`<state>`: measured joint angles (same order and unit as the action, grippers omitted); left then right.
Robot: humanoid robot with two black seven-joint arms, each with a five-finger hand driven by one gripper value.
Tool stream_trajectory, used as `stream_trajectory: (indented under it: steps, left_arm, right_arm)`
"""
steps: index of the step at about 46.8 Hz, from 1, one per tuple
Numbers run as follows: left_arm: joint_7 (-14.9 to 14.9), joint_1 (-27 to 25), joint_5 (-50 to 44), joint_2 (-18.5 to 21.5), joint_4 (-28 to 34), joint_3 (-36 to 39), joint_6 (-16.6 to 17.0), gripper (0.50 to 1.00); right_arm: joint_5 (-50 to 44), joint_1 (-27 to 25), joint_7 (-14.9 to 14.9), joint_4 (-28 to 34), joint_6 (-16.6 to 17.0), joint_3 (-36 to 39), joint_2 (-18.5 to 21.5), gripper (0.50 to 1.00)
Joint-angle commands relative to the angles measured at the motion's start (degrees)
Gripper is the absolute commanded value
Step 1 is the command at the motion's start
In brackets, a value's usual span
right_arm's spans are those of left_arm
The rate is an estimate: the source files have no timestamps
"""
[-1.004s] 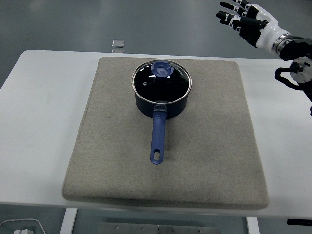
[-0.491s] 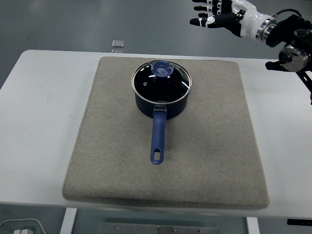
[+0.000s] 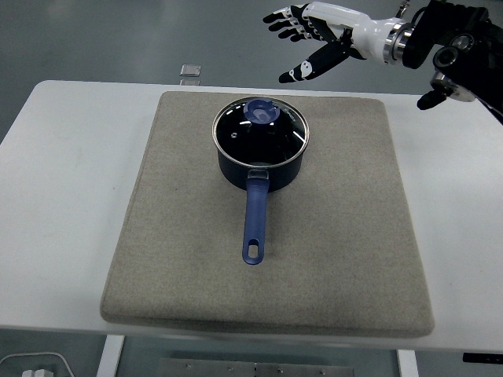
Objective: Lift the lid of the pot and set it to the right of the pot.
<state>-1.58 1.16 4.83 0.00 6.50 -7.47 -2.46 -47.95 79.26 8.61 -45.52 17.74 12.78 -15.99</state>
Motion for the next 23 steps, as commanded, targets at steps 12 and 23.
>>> stream_trajectory:
  steps: [12, 23]
  left_arm:
    - [0.09, -0.02, 0.0, 0.0, 0.0, 0.0, 0.0, 1.0]
    - [0.0, -0.02, 0.0, 0.0, 0.0, 0.0, 0.0, 1.0]
  right_arm:
    - [-14.45, 2.12, -0.17, -0.18, -1.66, -4.68, 3.34, 0.93]
    - [-22.01, 3.88, -0.17, -0.18, -3.15, -7.85, 4.66, 0.93]
